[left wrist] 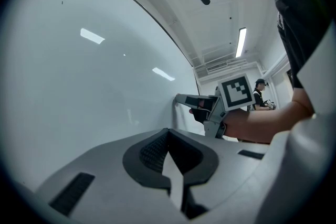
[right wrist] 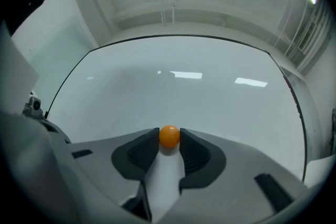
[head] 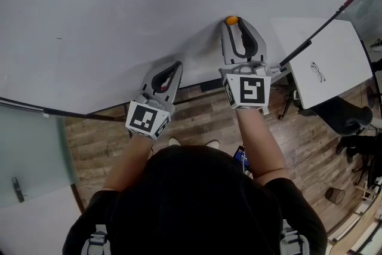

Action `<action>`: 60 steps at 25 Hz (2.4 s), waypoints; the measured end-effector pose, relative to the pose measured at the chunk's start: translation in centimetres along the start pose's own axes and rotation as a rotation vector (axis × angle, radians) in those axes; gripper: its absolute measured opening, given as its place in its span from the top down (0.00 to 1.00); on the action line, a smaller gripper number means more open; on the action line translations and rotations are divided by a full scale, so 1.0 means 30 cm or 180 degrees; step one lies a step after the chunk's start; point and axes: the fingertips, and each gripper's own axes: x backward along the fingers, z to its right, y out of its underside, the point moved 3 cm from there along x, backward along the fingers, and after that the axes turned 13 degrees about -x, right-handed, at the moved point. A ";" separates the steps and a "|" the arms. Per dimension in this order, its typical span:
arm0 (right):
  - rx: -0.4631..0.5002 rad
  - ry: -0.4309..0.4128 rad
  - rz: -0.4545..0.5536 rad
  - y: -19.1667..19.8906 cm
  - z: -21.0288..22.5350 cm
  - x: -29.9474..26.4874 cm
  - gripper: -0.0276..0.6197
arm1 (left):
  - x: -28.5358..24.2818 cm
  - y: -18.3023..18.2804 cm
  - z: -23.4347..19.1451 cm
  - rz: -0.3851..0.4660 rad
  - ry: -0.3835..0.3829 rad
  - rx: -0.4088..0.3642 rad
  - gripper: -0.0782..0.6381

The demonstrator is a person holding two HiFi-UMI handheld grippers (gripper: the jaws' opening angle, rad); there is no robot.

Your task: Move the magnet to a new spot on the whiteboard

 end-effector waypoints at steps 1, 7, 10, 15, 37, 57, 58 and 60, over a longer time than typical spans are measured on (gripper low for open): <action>0.0010 -0.0015 0.0010 -0.003 -0.005 0.005 0.77 | -0.001 -0.002 -0.002 0.0007 0.0010 -0.0005 0.89; 0.0008 -0.0256 -0.0048 -0.006 -0.043 0.054 0.77 | -0.001 -0.010 -0.001 0.0039 0.0056 -0.0004 0.89; 0.0007 -0.0410 -0.0115 -0.002 -0.073 0.079 0.77 | 0.007 -0.015 -0.012 0.0054 0.0063 -0.0003 0.89; -0.0086 -0.0639 -0.0309 0.036 -0.120 0.129 0.77 | 0.025 -0.013 -0.024 0.0084 0.0085 0.0000 0.89; -0.0781 -0.1069 -0.0847 0.257 -0.270 0.310 0.77 | 0.143 0.056 0.001 0.0087 0.0369 -0.0006 0.89; -0.0740 -0.1098 -0.0907 0.278 -0.294 0.345 0.77 | 0.194 0.099 0.013 -0.0043 0.0334 0.0035 0.89; -0.0739 -0.1101 -0.0906 0.277 -0.294 0.343 0.77 | 0.193 0.100 0.013 -0.0042 0.0333 0.0035 0.89; -0.0735 -0.1107 -0.0904 0.277 -0.296 0.339 0.77 | 0.193 0.100 0.012 -0.0037 0.0328 0.0034 0.89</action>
